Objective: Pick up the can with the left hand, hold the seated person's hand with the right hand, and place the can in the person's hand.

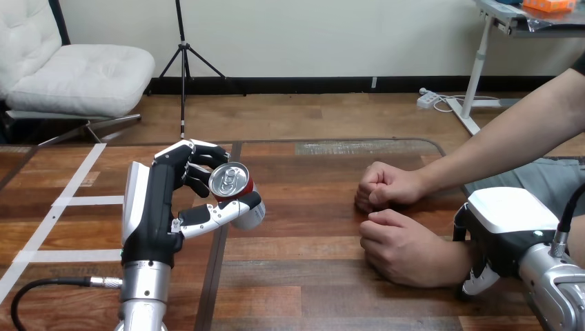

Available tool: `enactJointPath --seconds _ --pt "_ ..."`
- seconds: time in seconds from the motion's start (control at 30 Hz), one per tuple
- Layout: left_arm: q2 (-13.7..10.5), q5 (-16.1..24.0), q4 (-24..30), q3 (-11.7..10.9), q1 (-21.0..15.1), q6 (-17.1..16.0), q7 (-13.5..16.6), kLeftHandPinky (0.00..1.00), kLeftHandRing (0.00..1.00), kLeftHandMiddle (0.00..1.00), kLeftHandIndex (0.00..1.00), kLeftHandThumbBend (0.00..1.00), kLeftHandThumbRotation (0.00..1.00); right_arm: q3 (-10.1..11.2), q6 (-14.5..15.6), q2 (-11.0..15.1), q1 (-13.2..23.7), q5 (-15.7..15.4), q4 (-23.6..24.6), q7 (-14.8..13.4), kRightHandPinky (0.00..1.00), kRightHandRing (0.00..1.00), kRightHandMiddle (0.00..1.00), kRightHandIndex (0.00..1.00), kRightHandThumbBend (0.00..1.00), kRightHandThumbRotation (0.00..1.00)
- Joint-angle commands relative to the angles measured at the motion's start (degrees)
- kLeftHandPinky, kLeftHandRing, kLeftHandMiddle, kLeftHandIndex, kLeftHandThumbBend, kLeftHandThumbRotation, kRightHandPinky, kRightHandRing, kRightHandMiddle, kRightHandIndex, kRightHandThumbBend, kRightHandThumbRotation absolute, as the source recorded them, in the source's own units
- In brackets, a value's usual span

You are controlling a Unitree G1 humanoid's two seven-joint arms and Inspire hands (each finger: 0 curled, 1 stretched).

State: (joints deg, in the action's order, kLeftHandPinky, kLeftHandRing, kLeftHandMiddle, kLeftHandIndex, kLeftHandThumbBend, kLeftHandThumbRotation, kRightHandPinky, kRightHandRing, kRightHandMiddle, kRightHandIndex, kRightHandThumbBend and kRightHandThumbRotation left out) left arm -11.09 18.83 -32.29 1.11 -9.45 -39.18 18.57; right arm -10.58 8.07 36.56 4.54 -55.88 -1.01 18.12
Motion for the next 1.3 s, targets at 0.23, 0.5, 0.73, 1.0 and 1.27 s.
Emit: enactJointPath --seconds 0.23,0.5,0.73,1.0,1.27 --pt "-0.7 0.09 1.94 -0.7 -3.02 -0.15 0.54 0.35 0.4 0.48 0.52 0.68 0.0 1.96 -0.61 1.61 4.11 1.43 2.04 -1.92 0.25 0.35 0.44 0.5 0.74 0.0" --pt "-0.77 0.39 1.89 -0.65 -3.08 -0.22 0.82 0.35 0.4 0.48 0.52 0.69 0.0 1.7 -0.19 1.66 4.41 1.56 2.07 -1.26 0.27 0.37 0.46 0.52 0.74 0.0" --pt "-0.64 -0.14 1.83 -0.7 -3.07 -0.23 0.42 0.35 0.4 0.48 0.52 0.68 0.0 1.9 -0.73 1.5 4.39 2.41 1.77 -1.91 0.27 0.37 0.46 0.52 0.76 0.0" --pt "-0.6 -0.22 1.82 -0.72 -3.11 -0.12 0.4 0.35 0.4 0.48 0.52 0.68 0.0 1.9 -0.06 1.27 4.5 2.71 2.09 -1.38 0.29 0.39 0.48 0.53 0.79 0.0" --pt "-0.54 -0.42 1.75 -0.78 -3.13 -0.18 0.35 0.35 0.4 0.48 0.52 0.68 0.0 2.0 -0.22 1.29 4.53 3.0 2.29 -1.35 0.3 0.39 0.48 0.53 0.79 0.0"
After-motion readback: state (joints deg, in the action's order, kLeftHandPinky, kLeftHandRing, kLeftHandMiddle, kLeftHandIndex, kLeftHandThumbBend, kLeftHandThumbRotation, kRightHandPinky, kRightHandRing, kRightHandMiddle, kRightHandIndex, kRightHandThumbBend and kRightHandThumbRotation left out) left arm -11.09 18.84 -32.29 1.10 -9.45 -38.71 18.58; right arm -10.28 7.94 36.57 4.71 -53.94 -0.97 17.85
